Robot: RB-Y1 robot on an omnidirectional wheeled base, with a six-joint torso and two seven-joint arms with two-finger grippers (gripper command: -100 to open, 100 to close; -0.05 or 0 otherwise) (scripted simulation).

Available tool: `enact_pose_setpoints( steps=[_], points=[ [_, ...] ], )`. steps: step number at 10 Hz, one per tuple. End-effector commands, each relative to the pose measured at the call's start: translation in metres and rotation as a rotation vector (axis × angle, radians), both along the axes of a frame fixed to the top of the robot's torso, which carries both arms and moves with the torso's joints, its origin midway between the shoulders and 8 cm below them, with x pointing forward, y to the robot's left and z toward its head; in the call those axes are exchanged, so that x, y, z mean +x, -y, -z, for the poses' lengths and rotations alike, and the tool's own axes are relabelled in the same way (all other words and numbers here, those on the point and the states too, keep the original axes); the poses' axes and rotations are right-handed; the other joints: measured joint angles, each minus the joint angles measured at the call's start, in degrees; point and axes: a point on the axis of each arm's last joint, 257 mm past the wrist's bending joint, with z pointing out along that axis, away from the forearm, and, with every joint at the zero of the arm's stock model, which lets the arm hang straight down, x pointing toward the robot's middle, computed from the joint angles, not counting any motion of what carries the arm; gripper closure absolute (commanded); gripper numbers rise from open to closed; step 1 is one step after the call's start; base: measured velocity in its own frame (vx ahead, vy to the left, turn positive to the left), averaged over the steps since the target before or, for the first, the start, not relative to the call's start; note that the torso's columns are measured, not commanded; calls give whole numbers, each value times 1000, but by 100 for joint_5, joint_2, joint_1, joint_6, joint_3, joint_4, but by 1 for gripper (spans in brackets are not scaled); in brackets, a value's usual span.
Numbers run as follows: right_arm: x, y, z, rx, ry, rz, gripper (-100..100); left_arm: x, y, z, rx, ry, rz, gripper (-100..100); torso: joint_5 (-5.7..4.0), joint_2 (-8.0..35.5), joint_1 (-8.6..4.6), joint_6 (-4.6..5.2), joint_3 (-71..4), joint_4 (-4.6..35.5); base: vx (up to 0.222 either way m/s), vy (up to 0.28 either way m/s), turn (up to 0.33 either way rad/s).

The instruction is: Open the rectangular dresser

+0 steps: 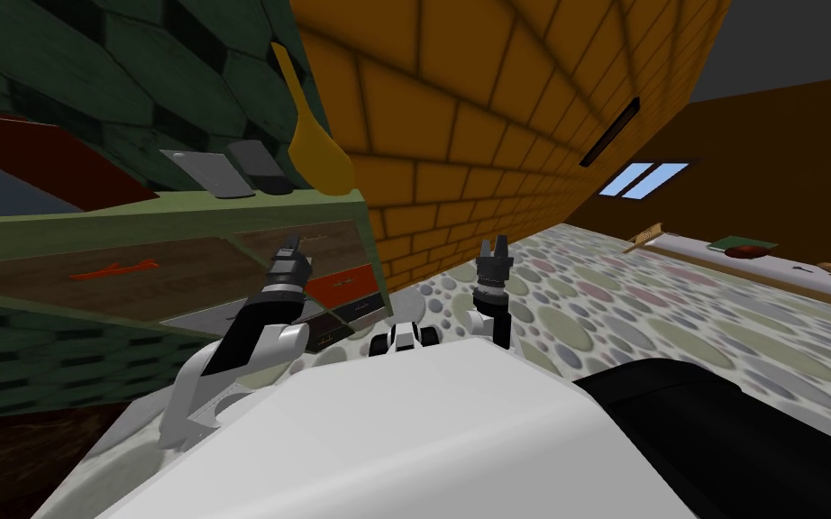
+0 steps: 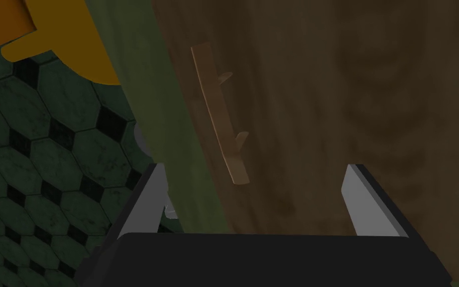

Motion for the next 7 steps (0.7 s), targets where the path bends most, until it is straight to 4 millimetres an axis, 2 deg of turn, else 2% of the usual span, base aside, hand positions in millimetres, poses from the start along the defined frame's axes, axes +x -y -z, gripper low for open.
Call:
enact_pose_setpoints(
  steps=[1,3,4,5,7],
  points=[
    [0,0,0,0,0,0,0,-2,0,-5,3,6,-1,-100,-1,15,-7,0,9,4,51,13,0],
    [0,0,0,0,0,0,0,-10,0,-14,0,7,-5,-100,-1,8,-2,0,6,3,116,27,-20],
    [0,0,0,0,0,0,0,-9,1,-12,0,7,-3,-100,1,-18,8,2,-13,-3,39,4,16],
    [0,0,0,0,0,0,0,-4,0,-7,2,7,-2,100,0,-30,17,11,-26,-4,-79,-25,17],
    [0,0,0,0,0,0,0,-12,2,-15,1,13,1,100,19,-20,17,0,-5,-25,-63,-21,2]
  ],
)
